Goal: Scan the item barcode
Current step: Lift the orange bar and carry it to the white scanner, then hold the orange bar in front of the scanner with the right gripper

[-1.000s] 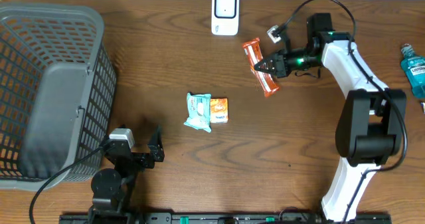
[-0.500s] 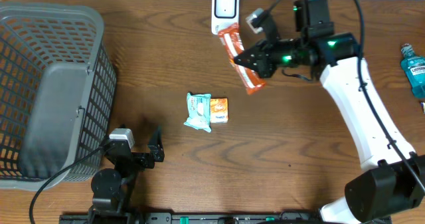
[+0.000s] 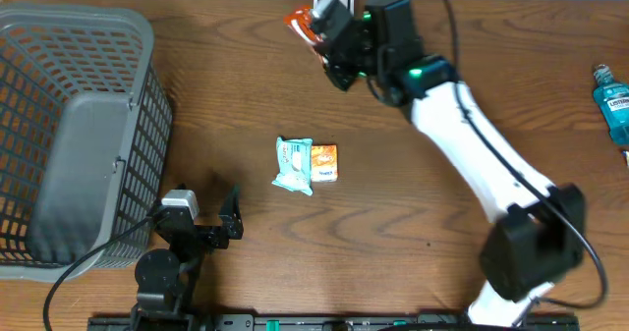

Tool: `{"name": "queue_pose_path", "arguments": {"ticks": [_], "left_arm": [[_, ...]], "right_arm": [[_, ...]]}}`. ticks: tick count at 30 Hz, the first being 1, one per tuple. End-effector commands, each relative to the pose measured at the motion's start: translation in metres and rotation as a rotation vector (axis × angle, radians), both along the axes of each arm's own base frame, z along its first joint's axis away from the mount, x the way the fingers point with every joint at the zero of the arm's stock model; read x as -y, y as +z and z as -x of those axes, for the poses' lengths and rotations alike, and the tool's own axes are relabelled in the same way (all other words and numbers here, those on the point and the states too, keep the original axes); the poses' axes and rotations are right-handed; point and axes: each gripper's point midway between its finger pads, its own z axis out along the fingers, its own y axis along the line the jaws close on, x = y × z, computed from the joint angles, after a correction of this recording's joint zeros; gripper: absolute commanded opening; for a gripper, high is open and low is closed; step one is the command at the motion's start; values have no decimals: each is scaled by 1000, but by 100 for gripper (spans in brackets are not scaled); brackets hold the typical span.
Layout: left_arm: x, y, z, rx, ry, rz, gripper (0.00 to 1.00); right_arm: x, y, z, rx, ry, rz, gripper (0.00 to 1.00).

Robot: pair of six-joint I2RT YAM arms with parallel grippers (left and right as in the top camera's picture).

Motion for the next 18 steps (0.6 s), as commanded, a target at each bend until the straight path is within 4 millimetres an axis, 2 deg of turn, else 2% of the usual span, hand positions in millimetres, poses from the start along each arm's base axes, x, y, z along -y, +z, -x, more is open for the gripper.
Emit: {"name": "queue_pose_path", "arguments": {"ticks": [1,5,13,18], "left_arm": [[1,-13,0,-27,-13,-12,98],[1,-13,0,-27,-13,-12,98],[1,-13,0,-27,-13,-12,98],[1,-13,0,-27,-13,-12,98]], "right_arm": [[32,-14,-53,160,-227,148,1],[37,-14,-89,305,-332,144,1],[25,6,-129,684,-330,179,1],[16,2,-154,845,-317,288,1]]}}
